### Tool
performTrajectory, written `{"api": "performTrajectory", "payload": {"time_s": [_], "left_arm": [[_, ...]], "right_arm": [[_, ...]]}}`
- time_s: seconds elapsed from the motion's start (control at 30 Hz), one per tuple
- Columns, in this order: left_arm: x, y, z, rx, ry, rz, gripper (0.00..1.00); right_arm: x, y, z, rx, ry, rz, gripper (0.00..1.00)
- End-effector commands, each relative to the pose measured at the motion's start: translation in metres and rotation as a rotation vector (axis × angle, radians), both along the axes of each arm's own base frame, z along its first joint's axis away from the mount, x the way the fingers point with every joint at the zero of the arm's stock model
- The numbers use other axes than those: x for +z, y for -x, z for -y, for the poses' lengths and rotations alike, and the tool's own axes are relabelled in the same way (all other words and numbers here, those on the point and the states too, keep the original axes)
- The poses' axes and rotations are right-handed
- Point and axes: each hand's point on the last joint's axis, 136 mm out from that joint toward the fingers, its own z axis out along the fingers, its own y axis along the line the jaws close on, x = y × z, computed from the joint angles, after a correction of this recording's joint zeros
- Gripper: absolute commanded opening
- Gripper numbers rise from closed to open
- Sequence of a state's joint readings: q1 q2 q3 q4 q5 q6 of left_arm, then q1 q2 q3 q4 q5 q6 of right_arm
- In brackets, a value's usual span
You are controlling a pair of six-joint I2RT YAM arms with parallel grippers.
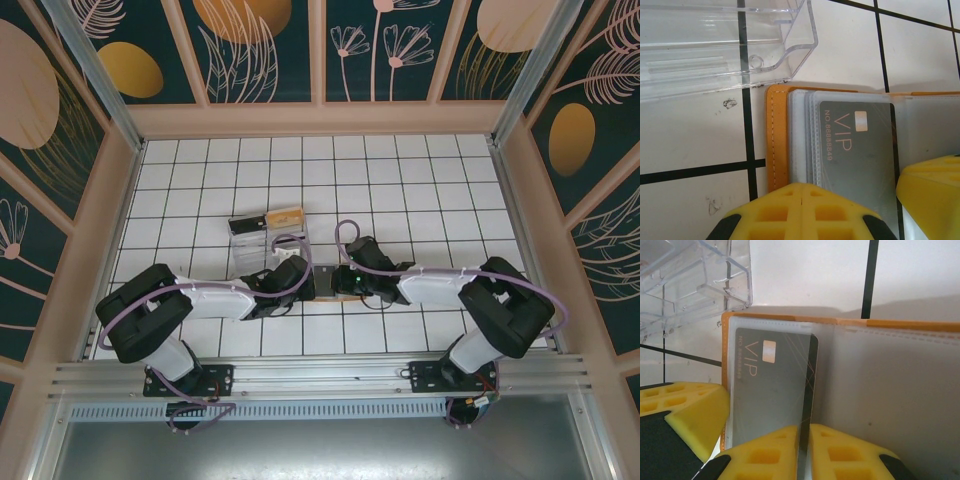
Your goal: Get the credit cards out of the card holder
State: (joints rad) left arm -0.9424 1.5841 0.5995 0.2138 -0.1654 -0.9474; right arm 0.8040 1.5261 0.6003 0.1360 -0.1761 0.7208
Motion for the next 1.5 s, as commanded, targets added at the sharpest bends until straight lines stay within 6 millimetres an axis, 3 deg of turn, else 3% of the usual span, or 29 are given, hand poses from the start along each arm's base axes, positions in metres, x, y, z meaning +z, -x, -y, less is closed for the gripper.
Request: {"api": "performTrajectory", "payload": {"time_s": [0.0,0.4,0.53,0.63,0.97,1.13,1.27,1.47], "left_arm": [[-0.012,0.005,-0.007,0.008,-0.025,-0.041,0.0],[-0.013,0.007,-0.004,0.002,-0.012,-0.05,0.0],[-0.013,0.007,-0.002,-0.003,-0.009,-0.052,0.0],[-0.013,0.007,-0.004,0.001,-0.009,-0.052,0.0],[-0.014,0.007,-0.005,0.006,-0.014,-0.053,0.0],[-0.014,0.007,-0.004,0.002,-0.016,-0.053,0.0],[-0.014,0.007,-0.003,0.0,-0.013,-0.056,0.0],[-0.016,0.008,-0.003,-0.005,-0.018,-0.059,0.0]], "right_arm": [[0.005,-0.005,-0.007,-0.016,-0.045,-0.008,0.16],[0.003,-0.003,-0.006,-0.03,-0.075,-0.033,0.18],[0.0,-0.003,-0.006,-0.035,-0.091,-0.047,0.1],[-0.003,-0.004,0.003,-0.061,-0.065,-0.054,0.0],[0.0,-0.009,0.027,-0.098,-0.015,-0.026,0.0],[0.004,-0.01,0.028,-0.089,-0.022,-0.016,0.0],[0.01,-0.007,0.016,-0.047,-0.081,-0.008,0.19],[0.014,-0.007,0.005,-0.016,-0.106,0.001,0.21]]}}
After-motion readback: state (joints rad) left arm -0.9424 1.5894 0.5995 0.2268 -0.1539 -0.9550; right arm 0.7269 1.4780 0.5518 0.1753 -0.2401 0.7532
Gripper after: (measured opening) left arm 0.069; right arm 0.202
